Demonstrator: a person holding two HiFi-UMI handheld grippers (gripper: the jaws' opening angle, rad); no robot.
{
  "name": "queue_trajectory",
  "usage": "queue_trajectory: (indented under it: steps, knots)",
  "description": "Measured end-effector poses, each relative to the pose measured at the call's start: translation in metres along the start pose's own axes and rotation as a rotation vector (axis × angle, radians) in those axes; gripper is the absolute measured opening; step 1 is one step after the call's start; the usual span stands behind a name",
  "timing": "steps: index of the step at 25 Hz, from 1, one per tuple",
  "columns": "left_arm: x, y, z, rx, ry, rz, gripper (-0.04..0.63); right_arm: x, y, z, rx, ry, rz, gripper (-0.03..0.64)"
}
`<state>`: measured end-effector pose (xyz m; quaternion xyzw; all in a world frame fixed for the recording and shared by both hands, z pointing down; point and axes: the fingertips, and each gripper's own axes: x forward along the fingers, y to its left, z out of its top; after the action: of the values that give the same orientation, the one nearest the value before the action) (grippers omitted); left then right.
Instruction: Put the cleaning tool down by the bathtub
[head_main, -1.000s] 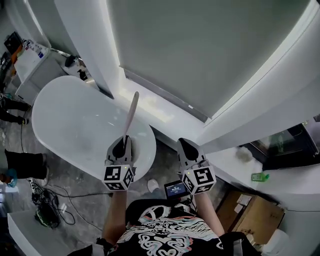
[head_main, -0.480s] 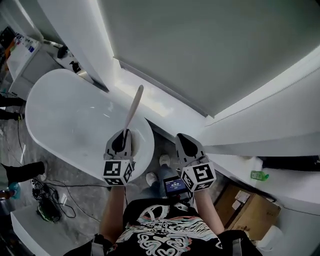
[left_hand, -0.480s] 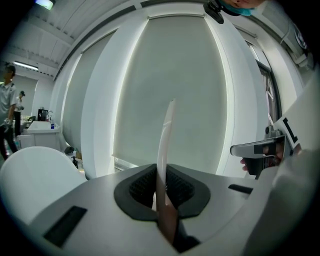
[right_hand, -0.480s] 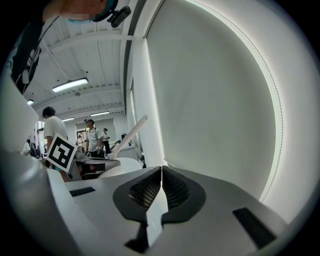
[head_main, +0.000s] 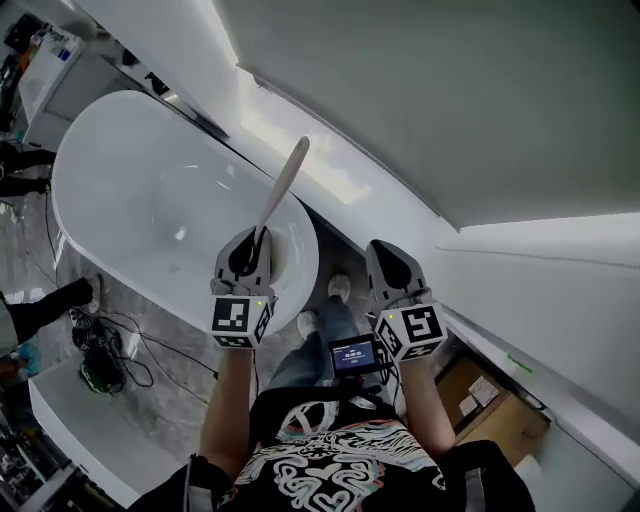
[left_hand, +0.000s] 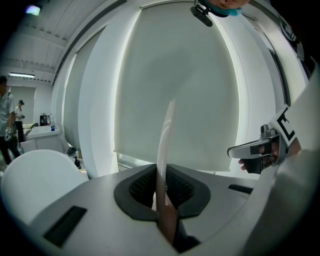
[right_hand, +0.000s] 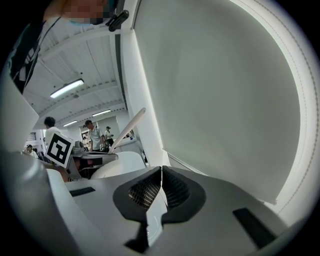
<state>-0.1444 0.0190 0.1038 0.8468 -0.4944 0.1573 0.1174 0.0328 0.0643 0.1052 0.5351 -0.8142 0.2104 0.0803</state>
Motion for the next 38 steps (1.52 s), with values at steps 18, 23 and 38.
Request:
queue_trajectory:
  steps: [18,23,38]
  knots:
    - [0.042,0.016,-0.033,0.031,0.061,0.032,0.035,0.061,-0.029,-0.019,-0.062,0.034,0.021,0.028]
    - [0.06,0.021,-0.036,0.034,0.058,0.012,0.035,0.07,-0.041,-0.024,-0.072,0.022,-0.033,0.028]
    - [0.14,0.044,-0.07,0.318,0.102,-0.122,0.035,0.108,-0.074,-0.077,-0.046,0.079,-0.122,0.028]
